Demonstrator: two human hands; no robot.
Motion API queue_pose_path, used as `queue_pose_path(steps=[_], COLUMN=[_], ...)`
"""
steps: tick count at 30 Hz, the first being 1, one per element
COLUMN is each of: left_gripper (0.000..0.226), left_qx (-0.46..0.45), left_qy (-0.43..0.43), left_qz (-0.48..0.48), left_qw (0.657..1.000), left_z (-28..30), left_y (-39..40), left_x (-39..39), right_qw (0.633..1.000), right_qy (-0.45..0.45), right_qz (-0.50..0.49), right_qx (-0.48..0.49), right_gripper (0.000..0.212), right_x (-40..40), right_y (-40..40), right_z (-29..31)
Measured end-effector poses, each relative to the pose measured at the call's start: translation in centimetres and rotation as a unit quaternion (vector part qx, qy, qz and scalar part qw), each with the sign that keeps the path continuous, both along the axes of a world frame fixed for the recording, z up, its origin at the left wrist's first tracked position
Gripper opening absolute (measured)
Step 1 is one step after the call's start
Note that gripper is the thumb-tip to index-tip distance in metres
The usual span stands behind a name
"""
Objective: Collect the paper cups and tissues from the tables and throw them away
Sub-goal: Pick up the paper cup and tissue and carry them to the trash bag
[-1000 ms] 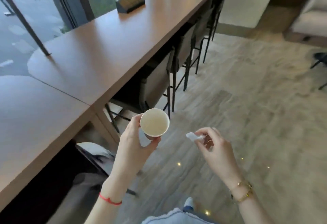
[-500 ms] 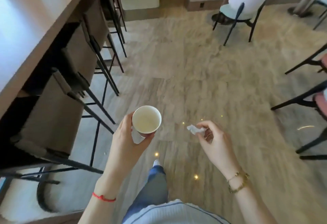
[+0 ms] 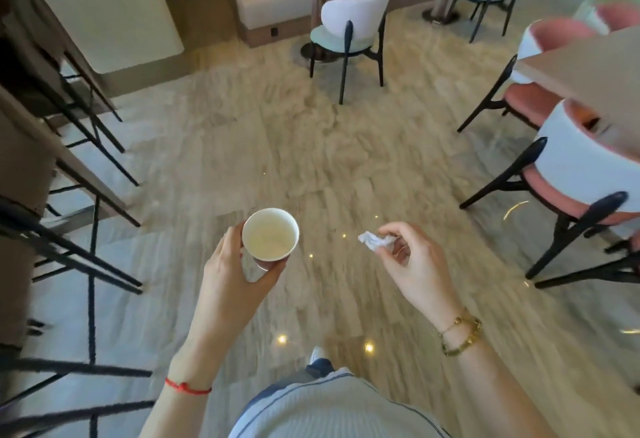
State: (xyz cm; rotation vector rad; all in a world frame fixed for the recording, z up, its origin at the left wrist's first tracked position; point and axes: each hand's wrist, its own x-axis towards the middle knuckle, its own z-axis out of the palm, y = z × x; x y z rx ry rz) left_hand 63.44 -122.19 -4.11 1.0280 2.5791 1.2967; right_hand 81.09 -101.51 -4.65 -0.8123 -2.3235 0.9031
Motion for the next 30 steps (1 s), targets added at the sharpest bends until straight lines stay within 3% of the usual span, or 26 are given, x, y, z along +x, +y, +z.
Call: queue_pose_path(steps=[10,19,30], left_gripper=[0.064,0.060,0.060], left_qx=[-0.011,-0.015,0.003], left_qy=[-0.016,-0.029,-0.008], left_qz=[-0.118,-0.156,-0.125], left_qw=[0.993,0.987,0.992], left_z=[0.7,-0.7,1.6], left_y=[18.7,37.9,62.5], left_x=[-13.2,-22.4,-35.7], right_qw=[0.991,0.987,0.989], right_qy=[-0.006,-0.008,-0.017], right_qz=[-0.131,-0.158,-0.145], right_qx=[-0.029,-0.039,-0.035], right_gripper=[0.022,0.022,0.023], right_x=[-8.1,-17.0,-31.3], right_y=[13.9,30.9,57.0], right_z=[-0.9,-2.0,1.0])
